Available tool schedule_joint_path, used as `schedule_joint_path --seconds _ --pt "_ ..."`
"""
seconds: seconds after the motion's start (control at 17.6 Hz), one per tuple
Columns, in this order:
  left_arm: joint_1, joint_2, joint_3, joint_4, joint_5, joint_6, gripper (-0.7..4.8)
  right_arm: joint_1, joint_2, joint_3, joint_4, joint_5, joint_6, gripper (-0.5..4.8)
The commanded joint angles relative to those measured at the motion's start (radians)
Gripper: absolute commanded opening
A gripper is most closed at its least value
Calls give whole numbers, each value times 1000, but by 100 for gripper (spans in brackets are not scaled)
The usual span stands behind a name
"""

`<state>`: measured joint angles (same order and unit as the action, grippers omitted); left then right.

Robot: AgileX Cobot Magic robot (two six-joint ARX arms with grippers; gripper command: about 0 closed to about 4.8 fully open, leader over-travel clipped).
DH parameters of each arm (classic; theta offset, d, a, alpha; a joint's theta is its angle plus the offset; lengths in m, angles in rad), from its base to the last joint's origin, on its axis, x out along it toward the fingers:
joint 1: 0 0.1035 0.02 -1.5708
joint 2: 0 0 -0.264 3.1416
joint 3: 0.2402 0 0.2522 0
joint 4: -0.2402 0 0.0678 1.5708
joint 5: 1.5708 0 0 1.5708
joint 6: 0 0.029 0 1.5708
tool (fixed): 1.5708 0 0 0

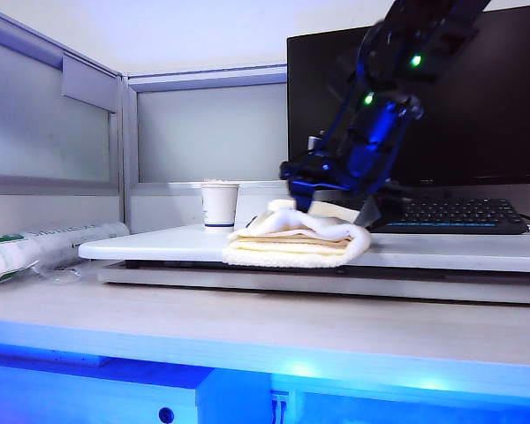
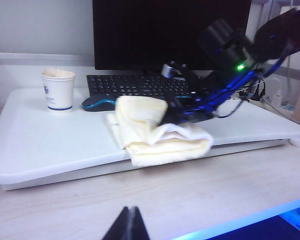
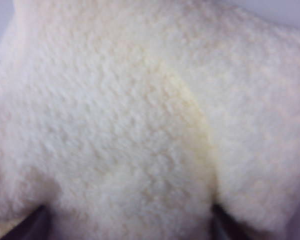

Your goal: Wipe the tabletop with a clean cloth to remove dust and stains.

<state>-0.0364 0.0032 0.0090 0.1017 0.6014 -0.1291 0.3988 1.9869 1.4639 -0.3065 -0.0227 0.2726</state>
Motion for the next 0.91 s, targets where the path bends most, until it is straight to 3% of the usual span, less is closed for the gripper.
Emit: schedule_joint_path --seconds 0.06,0.51,0.91 --pt "0 0 1 13 5 -3 -5 -3 -71 -9 -34 1 3 424" --pt "1 0 0 -2 0 2 -5 -13 -345 -10 -29 6 -24 431" --pt "1 0 -1 -19 -95 28 -4 -21 -649 -20 -108 182 -174 418"
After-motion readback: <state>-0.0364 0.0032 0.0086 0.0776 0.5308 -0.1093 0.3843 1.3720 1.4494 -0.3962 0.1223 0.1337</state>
